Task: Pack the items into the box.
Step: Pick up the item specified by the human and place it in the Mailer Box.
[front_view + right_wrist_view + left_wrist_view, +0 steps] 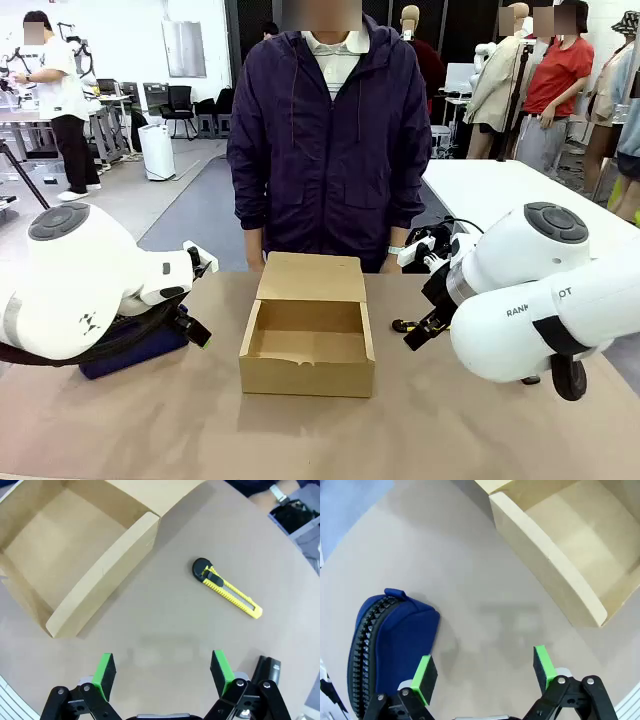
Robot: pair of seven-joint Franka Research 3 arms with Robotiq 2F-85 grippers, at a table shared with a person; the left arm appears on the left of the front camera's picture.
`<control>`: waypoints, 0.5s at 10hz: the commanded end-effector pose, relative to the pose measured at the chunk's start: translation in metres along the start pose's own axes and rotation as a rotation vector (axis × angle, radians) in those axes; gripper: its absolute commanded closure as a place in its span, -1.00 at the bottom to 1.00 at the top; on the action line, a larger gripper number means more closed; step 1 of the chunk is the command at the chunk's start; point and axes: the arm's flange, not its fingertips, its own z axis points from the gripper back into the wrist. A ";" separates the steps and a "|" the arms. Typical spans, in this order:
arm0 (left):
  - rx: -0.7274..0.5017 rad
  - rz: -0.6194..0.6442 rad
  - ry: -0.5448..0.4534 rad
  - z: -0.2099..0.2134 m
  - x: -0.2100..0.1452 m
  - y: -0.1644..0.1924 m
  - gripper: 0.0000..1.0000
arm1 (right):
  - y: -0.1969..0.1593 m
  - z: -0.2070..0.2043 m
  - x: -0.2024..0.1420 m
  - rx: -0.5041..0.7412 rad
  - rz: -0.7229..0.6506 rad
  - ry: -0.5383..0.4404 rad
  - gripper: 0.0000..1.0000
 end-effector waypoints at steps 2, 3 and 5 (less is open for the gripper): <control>0.000 0.000 -0.001 0.000 0.000 0.000 -1.00 | 0.000 0.000 0.000 0.000 0.000 0.000 -1.00; 0.000 0.000 -0.001 0.000 0.000 0.000 -1.00 | 0.000 0.000 0.000 0.000 0.000 0.000 -1.00; 0.000 0.000 -0.001 0.000 0.000 0.000 -1.00 | 0.000 0.000 0.000 0.000 0.000 0.000 -1.00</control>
